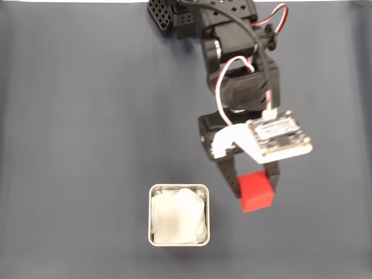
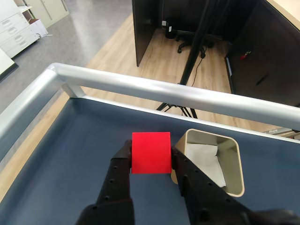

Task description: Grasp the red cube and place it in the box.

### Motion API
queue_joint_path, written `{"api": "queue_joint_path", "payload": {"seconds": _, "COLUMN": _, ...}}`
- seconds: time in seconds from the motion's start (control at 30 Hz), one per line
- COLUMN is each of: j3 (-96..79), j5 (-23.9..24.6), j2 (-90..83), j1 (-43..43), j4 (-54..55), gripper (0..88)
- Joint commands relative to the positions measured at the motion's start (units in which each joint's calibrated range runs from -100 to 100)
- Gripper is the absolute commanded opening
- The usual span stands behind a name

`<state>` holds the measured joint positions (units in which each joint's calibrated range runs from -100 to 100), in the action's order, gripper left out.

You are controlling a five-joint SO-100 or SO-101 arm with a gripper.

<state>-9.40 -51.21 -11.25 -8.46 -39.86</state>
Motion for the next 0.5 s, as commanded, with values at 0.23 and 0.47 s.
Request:
{"api": "queue_joint_path", "payload": {"seconds": 0.23, "j3": 4.7, "j5": 0.4, "j2": 1.8, "j1": 5.2, "j4": -0.1, "gripper": 9.5}}
{"api": "queue_joint_path", "payload": {"seconds": 0.47, "j3": 6.0, "j5": 0.6, "j2": 3.9, "j1": 7.2, "j4": -0.1, "gripper": 9.4}}
